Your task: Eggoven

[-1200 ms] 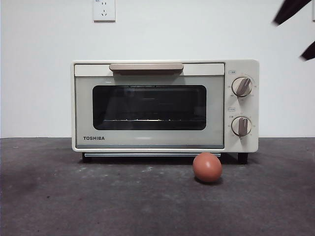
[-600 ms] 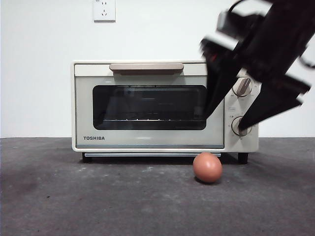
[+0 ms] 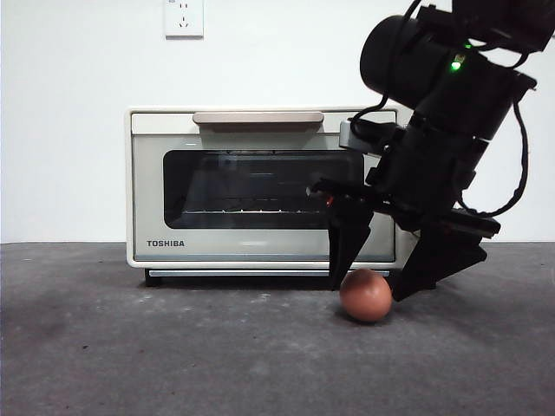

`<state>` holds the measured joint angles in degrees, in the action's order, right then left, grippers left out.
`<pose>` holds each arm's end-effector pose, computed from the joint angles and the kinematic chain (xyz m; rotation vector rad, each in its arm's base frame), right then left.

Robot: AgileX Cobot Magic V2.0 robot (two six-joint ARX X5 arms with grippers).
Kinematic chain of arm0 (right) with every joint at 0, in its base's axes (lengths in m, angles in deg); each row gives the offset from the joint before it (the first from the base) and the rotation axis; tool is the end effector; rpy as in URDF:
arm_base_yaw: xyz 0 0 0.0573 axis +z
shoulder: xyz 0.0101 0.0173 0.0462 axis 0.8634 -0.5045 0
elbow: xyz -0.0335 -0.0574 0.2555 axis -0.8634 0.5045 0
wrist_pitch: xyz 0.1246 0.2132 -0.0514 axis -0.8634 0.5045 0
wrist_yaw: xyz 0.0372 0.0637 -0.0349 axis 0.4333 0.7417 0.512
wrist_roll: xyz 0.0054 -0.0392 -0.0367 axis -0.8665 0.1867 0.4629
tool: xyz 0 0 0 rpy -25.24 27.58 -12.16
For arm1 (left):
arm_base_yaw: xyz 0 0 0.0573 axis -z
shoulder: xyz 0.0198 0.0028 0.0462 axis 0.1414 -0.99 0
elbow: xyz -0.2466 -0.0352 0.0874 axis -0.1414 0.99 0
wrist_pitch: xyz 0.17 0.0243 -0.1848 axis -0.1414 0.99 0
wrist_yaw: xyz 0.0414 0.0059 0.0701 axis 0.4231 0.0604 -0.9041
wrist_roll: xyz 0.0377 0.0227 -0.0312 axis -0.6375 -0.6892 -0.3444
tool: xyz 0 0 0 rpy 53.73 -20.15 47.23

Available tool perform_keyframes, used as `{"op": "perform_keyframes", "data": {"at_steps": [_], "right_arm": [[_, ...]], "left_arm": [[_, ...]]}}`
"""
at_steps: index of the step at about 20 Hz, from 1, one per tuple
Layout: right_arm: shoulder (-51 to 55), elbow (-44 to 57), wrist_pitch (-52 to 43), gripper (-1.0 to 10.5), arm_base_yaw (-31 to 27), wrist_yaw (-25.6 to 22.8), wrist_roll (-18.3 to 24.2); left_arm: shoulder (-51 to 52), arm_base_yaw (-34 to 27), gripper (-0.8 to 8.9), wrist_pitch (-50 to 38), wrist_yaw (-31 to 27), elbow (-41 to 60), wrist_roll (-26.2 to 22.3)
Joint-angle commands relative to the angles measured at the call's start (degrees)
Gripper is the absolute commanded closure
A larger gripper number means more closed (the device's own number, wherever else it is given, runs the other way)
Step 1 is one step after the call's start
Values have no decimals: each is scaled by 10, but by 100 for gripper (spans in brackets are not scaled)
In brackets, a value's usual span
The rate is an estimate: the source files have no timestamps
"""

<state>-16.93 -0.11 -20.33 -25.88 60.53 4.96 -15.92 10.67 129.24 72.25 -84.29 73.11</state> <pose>0.2541 0.1720 0.1667 0.1208 1.0543 0.3761 0.1128 -0.0220 0.2943 -0.2427 0.6272 -0.6302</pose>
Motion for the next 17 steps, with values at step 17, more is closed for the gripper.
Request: {"op": "perform_keyframes", "data": {"at_steps": [17], "right_arm": [[-6,-12,-10,944,6,40,-4]], "left_arm": [[-8,4,806,-14,2,-12,3]]}}
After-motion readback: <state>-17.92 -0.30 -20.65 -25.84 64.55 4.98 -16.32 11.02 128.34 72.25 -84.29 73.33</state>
